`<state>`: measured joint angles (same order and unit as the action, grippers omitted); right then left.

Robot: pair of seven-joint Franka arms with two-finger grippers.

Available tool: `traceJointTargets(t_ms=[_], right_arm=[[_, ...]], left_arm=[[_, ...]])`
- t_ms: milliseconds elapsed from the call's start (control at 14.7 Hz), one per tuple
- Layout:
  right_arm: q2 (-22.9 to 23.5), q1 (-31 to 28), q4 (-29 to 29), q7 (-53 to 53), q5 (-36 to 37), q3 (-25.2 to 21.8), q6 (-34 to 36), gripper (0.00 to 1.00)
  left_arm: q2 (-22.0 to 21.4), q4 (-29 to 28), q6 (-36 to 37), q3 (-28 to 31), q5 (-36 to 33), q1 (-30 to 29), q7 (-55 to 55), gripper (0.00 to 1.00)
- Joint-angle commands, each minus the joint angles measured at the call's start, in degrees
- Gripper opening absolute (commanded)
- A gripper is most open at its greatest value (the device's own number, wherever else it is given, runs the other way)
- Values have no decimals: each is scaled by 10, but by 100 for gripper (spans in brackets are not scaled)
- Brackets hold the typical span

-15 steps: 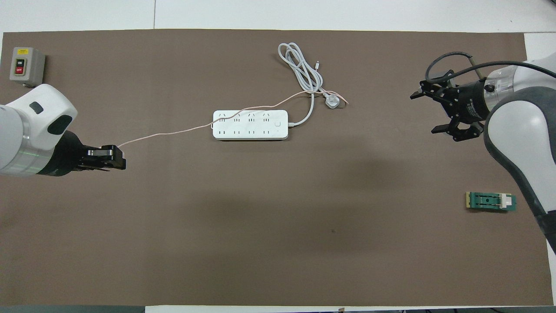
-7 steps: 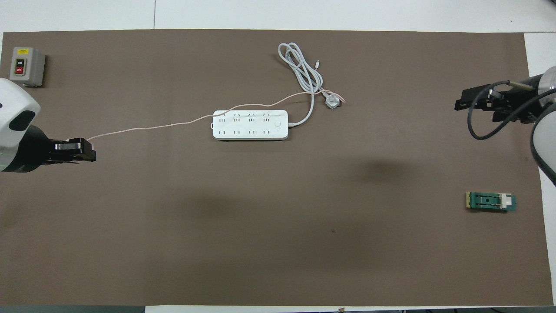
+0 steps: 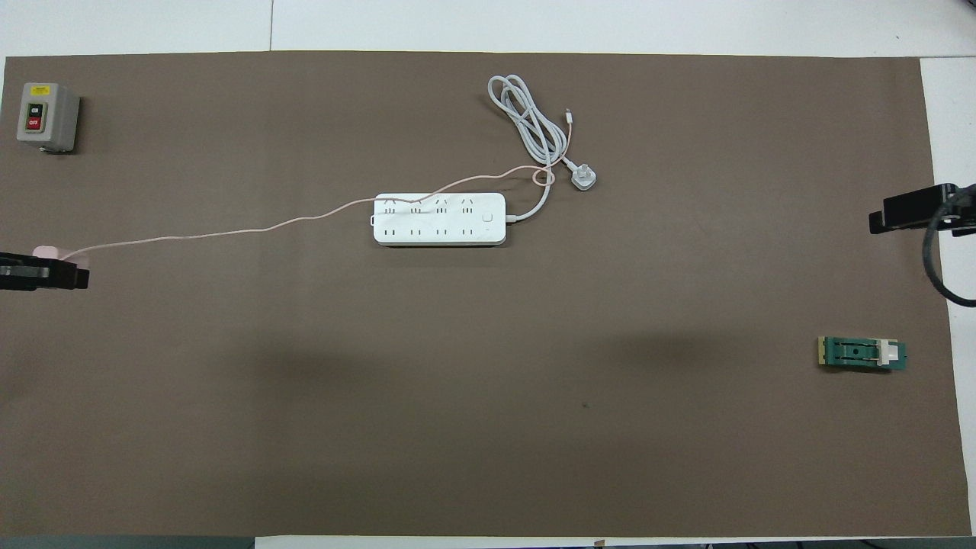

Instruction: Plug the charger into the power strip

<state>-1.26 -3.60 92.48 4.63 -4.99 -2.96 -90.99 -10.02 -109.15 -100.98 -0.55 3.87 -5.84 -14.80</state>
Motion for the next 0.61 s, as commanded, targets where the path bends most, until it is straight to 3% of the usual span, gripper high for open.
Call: traceJointTargets(t_ms=[0, 205, 341, 546], right_arm=[[6, 5, -37, 14, 27, -6, 62, 100], [-13, 9, -35, 12, 45, -8, 88, 100], [-22, 9, -30, 10, 45, -9, 93, 100], [-27, 6, -24, 12, 45, -10, 92, 100]], left_arm=[[-9, 0, -20, -5, -59, -31, -17, 0], [-7, 9, -21, -4, -65, -123, -21, 0], [1, 36, -12, -2, -82, -179, -160, 0], [11, 54, -12, -1, -100, -201, -202, 0]])
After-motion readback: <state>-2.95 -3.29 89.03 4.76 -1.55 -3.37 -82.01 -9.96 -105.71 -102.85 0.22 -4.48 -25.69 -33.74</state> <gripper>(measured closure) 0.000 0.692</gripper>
